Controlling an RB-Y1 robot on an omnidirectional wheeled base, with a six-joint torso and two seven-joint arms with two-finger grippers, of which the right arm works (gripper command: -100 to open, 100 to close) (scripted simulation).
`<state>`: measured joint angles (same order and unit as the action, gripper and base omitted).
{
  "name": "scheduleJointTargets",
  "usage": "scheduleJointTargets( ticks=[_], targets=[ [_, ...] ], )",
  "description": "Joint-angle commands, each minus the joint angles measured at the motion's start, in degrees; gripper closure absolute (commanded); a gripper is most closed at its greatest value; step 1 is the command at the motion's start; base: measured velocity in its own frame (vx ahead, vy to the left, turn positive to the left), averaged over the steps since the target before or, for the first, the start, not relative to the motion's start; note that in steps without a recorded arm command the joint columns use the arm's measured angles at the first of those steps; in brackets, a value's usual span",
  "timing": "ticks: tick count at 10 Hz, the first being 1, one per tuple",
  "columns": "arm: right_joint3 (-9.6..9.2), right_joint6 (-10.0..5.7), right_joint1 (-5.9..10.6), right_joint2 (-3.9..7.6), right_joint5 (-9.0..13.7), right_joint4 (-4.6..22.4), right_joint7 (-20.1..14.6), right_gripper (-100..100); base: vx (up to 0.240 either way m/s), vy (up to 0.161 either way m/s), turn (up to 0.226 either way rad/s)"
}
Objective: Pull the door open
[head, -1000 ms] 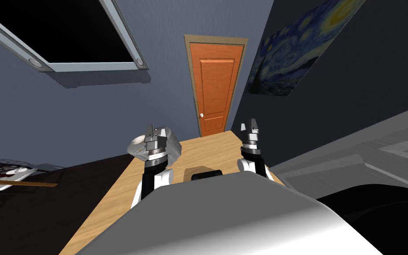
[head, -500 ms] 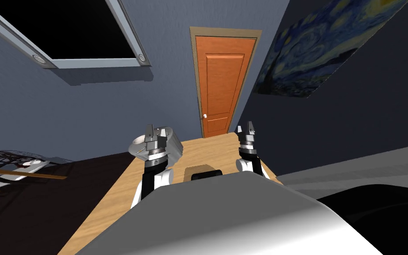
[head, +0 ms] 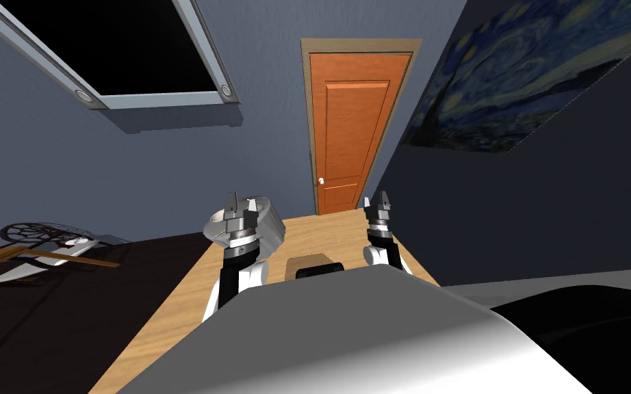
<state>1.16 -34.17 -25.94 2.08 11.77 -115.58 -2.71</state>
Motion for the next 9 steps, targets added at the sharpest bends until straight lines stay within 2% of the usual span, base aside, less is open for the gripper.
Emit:
scheduleJointTargets(
  ticks=[1,9],
  targets=[
    [-0.38,-0.67,0.62,0.49,1.32,2.2,-2.2,-100,0.141,-0.023,0.107],
    [-1.61,-3.03,3.5,2.44,7.15,11.33,-11.03,-100,0.094,-0.015,0.105]
  ],
)
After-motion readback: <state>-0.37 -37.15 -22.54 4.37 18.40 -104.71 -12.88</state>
